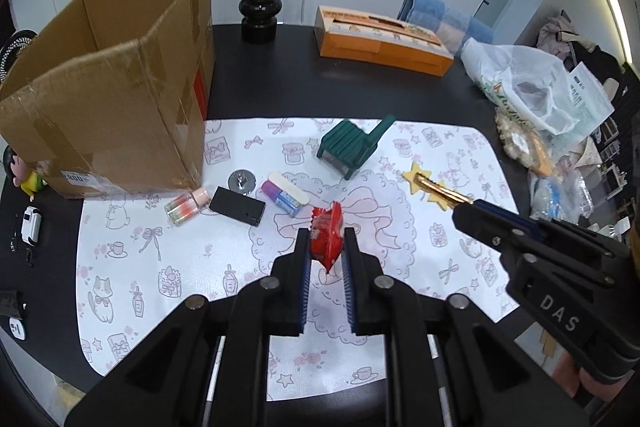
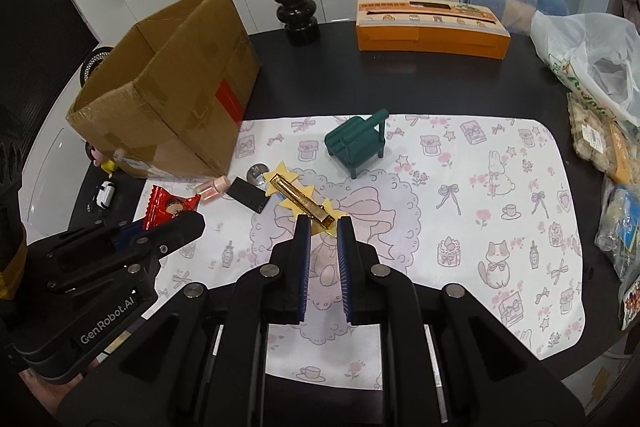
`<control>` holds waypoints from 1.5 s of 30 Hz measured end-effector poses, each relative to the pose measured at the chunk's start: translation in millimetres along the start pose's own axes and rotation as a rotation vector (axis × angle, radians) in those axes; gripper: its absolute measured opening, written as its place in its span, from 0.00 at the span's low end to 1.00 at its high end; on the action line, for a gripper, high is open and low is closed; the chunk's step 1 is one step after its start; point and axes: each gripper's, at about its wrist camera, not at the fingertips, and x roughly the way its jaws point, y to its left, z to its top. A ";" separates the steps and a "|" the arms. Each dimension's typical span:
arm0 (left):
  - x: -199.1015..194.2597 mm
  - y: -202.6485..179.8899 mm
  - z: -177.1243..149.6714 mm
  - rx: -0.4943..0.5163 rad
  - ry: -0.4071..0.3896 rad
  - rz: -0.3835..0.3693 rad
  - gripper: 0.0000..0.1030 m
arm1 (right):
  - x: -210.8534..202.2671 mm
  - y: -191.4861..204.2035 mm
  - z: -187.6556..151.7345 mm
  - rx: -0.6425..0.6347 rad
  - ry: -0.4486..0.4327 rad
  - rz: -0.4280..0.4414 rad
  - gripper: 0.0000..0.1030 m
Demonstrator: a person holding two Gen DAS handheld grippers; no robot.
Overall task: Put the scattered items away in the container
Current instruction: 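Lift and carry the candy and star clip with both tools over the cardboard box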
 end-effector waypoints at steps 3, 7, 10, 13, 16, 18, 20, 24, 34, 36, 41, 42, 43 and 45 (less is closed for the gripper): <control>-12.0 0.0 6.8 0.004 -0.020 0.000 0.14 | -10.1 8.3 5.8 -0.012 -0.014 -0.001 0.13; -24.1 5.2 15.5 0.001 -0.038 0.000 0.14 | -23.3 23.5 16.4 -0.040 -0.038 0.002 0.13; -32.0 10.8 21.4 -0.005 -0.048 -0.001 0.14 | -30.1 36.8 24.7 -0.064 -0.051 0.009 0.13; -38.7 22.0 27.0 -0.023 -0.053 -0.002 0.14 | -32.5 52.2 34.0 -0.090 -0.057 0.021 0.13; -46.8 35.4 32.3 -0.044 -0.066 0.008 0.14 | -31.0 65.5 43.2 -0.111 -0.061 0.033 0.13; -51.8 45.0 36.5 -0.059 -0.074 0.010 0.14 | -29.0 74.6 49.5 -0.125 -0.063 0.041 0.13; -57.2 54.4 40.8 -0.072 -0.081 0.014 0.14 | -25.7 84.3 56.3 -0.141 -0.063 0.050 0.13; -69.1 72.5 51.2 -0.087 -0.099 0.025 0.14 | -20.0 103.0 68.8 -0.167 -0.064 0.069 0.13; -84.2 124.3 87.2 -0.150 -0.133 0.058 0.14 | -0.1 150.8 110.2 -0.227 -0.053 0.098 0.13; -85.0 135.2 93.4 -0.162 -0.130 0.065 0.14 | 1.1 158.1 118.6 -0.233 -0.053 0.108 0.13; -90.5 150.7 104.1 -0.167 -0.134 0.073 0.14 | 3.4 177.9 138.0 -0.260 -0.052 0.136 0.13; -90.9 153.3 106.5 -0.168 -0.134 0.074 0.14 | 4.6 181.8 141.7 -0.267 -0.051 0.135 0.13; -91.2 155.8 108.9 -0.169 -0.135 0.074 0.14 | 6.5 185.2 145.6 -0.268 -0.045 0.141 0.13; -90.8 162.3 114.7 -0.177 -0.130 0.072 0.14 | 10.1 191.2 153.1 -0.268 -0.034 0.153 0.13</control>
